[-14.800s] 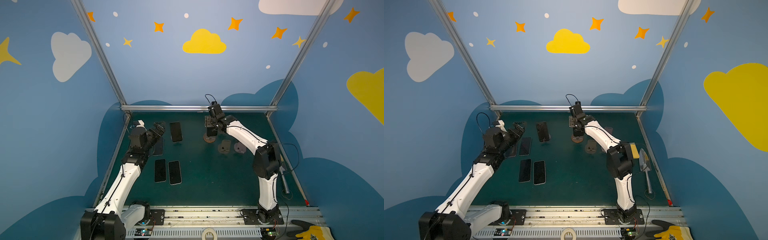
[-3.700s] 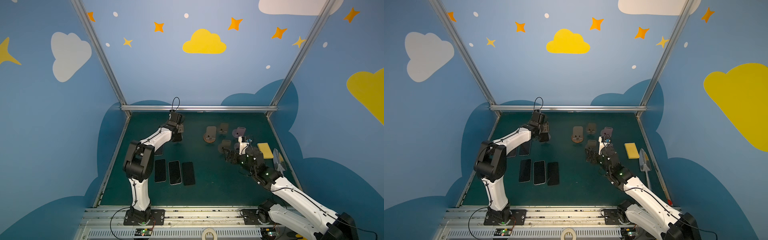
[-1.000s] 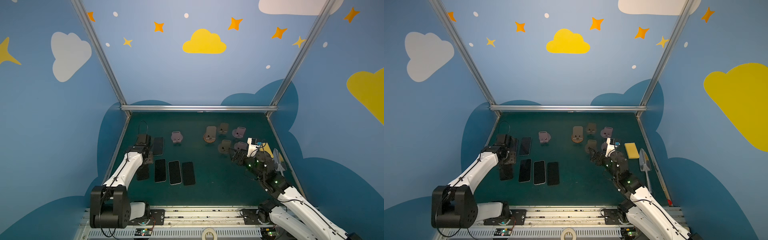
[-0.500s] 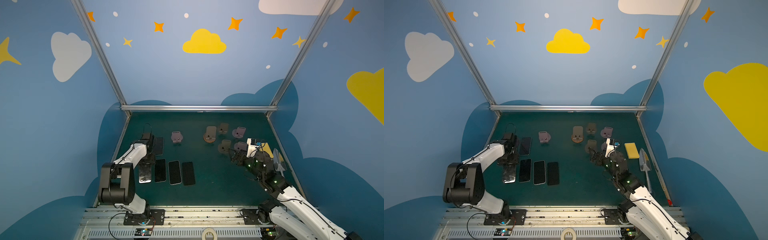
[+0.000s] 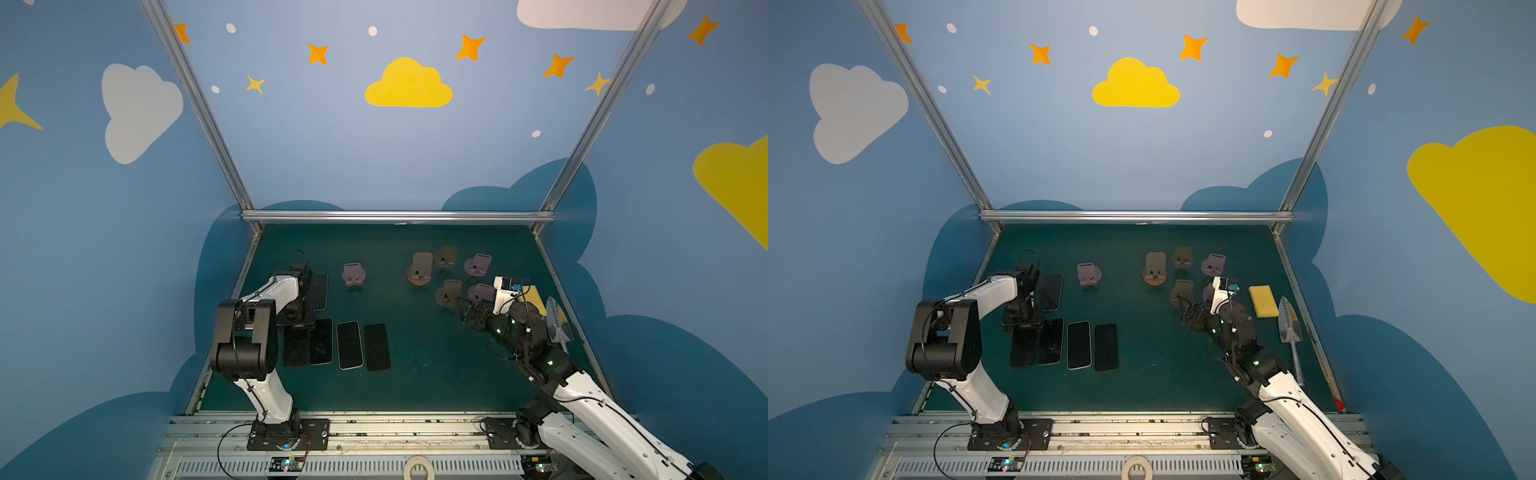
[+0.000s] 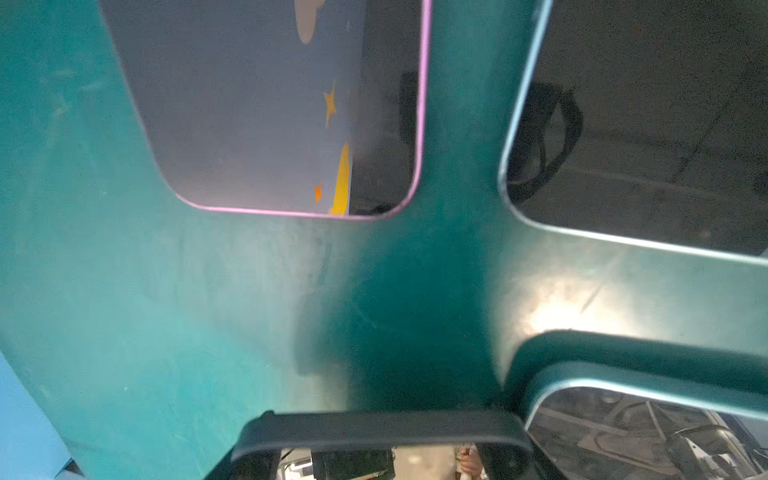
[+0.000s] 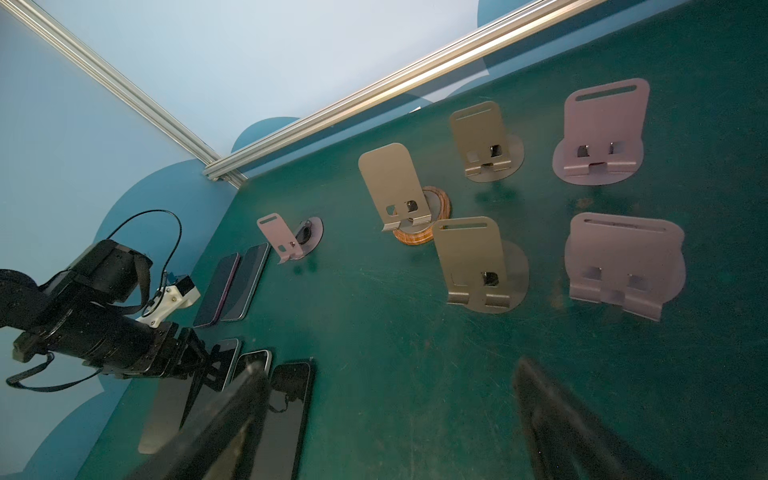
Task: Remove the phone from the phone stand
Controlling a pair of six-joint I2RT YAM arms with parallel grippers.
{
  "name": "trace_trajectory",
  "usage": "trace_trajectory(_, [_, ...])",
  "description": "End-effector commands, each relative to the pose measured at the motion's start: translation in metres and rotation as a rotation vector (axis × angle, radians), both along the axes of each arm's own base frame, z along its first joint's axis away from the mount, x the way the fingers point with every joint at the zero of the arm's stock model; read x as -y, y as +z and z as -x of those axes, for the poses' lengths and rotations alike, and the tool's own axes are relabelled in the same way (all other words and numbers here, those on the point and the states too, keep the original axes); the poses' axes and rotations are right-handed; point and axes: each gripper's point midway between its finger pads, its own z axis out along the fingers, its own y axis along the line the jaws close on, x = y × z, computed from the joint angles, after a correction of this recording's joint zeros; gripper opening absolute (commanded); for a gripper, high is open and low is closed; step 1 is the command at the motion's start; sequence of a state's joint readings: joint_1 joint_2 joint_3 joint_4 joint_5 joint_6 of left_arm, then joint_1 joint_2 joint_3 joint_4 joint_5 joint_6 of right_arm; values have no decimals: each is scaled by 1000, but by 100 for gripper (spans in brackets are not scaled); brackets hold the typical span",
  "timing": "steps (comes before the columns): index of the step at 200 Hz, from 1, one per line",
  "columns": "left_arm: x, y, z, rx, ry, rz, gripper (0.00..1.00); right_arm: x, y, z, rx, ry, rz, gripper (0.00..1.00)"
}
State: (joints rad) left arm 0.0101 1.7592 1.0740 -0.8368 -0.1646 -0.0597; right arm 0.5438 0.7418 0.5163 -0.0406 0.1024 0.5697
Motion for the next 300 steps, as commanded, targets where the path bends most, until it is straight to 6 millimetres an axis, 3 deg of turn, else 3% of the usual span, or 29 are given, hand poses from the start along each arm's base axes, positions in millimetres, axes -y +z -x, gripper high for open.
trace_trajectory(1, [0,-11,10,-65,13,12,67,1,-2,-2,1,-8,-8,92])
trace_trajectory(128, [5,-16,12,-107,36,63,78,1,-1,-1,3,-6,-8,92])
trace_trajectory(271, [2,-15,19,-168,63,46,79,2,4,1,16,-4,-16,92])
trace_trajectory(300, [-3,-5,15,-132,66,10,78,2,3,1,15,-4,-15,92])
